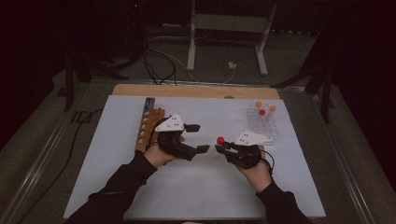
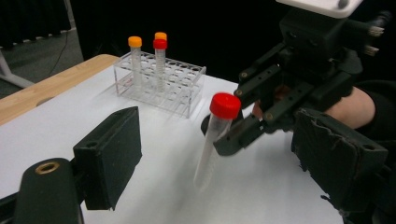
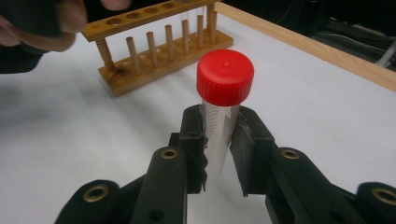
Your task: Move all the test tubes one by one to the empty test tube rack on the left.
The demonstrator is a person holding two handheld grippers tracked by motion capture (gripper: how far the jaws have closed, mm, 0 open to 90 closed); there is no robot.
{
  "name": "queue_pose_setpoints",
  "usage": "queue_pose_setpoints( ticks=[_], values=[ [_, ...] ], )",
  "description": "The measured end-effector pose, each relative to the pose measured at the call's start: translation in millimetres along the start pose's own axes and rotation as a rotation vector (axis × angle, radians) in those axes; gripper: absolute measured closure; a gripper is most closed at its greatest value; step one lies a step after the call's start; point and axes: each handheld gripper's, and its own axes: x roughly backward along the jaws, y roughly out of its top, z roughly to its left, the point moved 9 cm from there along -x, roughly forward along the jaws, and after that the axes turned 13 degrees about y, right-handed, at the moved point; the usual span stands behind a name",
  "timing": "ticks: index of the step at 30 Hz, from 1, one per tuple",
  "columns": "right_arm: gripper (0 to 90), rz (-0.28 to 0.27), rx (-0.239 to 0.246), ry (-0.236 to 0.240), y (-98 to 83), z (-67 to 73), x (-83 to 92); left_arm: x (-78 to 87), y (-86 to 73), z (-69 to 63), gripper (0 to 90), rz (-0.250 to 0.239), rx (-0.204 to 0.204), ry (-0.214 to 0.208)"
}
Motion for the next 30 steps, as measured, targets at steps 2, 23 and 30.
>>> queue_pose_setpoints(
  ticks=[2,23,30],
  values=[
    [74.8,0.004,0.003,0.007,-0.4,1.8,-2.0,-4.8,-0.5,-1.3,23.7,0.013,-0.005,0.01],
    [74.7,0.007,0.009,0.029,2.1,8.1,-5.7,-31.9,-3.8,-15.7,66.2,0.052,-0.077,-0.011],
    [74.7,0.005,0.005,0.033,2.1,8.4,-5.6,-34.7,-4.8,-17.1,70.6,0.06,-0.11,0.0]
  ],
)
